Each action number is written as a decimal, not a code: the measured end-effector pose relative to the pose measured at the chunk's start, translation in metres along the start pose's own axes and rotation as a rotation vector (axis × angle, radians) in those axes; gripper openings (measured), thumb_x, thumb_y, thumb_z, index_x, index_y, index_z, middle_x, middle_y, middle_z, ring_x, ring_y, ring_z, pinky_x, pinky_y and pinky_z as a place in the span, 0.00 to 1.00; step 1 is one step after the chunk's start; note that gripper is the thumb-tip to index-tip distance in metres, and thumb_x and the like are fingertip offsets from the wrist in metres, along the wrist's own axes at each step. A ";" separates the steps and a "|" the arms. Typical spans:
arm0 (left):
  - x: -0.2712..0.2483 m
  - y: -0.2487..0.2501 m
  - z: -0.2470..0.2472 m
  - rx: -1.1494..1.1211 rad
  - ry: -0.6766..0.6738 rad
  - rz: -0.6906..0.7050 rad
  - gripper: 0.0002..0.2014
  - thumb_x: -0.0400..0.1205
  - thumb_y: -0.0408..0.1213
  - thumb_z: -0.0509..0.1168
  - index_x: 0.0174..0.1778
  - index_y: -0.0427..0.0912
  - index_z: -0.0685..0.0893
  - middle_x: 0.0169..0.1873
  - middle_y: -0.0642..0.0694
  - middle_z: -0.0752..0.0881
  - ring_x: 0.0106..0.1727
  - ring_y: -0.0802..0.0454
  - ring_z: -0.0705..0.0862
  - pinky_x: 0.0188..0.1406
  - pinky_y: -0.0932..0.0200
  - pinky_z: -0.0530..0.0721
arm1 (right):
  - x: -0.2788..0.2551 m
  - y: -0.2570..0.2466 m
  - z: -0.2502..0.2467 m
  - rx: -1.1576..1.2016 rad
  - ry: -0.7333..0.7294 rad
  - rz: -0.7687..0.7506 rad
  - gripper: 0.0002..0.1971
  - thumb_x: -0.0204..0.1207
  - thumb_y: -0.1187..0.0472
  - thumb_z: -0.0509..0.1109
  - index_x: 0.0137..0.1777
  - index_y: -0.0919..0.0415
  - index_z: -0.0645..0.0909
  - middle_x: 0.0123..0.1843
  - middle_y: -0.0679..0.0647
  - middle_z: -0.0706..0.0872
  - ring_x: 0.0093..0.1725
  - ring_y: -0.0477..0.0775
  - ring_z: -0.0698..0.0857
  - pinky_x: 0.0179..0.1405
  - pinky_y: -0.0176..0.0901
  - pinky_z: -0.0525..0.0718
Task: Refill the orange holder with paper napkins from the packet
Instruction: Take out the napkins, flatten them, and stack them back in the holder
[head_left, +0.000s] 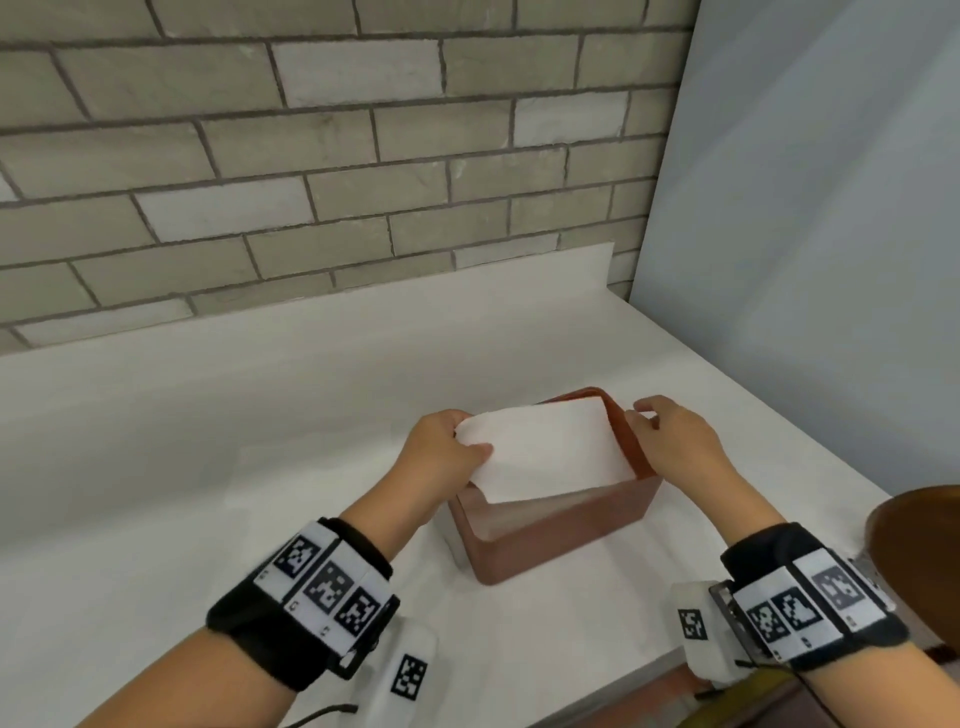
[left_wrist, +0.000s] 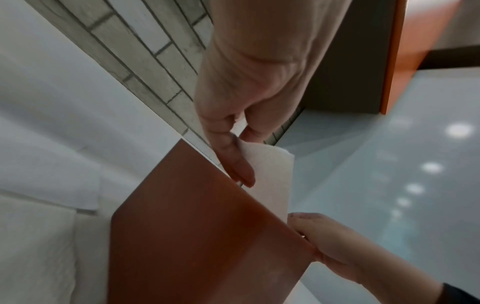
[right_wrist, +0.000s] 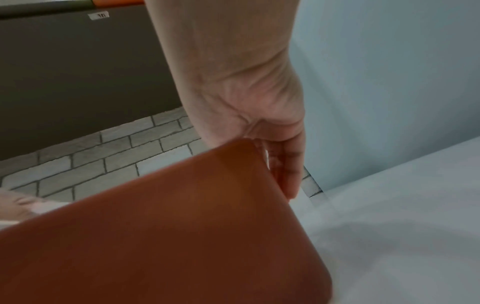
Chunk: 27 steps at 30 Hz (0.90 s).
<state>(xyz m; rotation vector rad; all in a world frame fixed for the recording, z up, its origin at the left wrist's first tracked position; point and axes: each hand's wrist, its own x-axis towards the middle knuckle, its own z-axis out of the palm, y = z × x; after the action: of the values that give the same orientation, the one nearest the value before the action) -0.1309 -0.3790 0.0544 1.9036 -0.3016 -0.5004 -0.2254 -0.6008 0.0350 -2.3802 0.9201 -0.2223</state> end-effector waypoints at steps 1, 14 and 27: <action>0.002 0.001 0.004 0.033 -0.006 -0.014 0.12 0.79 0.29 0.67 0.58 0.37 0.82 0.51 0.38 0.84 0.47 0.43 0.84 0.38 0.55 0.86 | 0.000 0.001 0.002 0.016 0.000 -0.009 0.19 0.85 0.52 0.55 0.72 0.58 0.74 0.62 0.61 0.85 0.60 0.62 0.83 0.51 0.42 0.75; 0.007 0.003 0.014 -0.061 -0.032 -0.228 0.14 0.78 0.23 0.68 0.59 0.30 0.80 0.48 0.36 0.85 0.35 0.46 0.86 0.23 0.63 0.87 | 0.001 0.005 0.009 0.003 0.011 -0.084 0.18 0.86 0.57 0.50 0.63 0.61 0.79 0.53 0.62 0.88 0.45 0.60 0.81 0.43 0.42 0.73; 0.004 0.006 0.029 0.195 -0.011 -0.154 0.16 0.77 0.26 0.66 0.61 0.35 0.80 0.54 0.36 0.84 0.51 0.38 0.87 0.47 0.43 0.89 | 0.003 0.007 0.011 0.001 0.019 -0.090 0.16 0.86 0.57 0.50 0.60 0.60 0.79 0.50 0.61 0.88 0.42 0.56 0.77 0.42 0.42 0.72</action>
<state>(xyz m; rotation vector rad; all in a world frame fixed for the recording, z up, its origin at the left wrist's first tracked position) -0.1414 -0.4069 0.0501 2.1252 -0.2179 -0.6020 -0.2239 -0.6019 0.0217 -2.4247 0.8215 -0.2803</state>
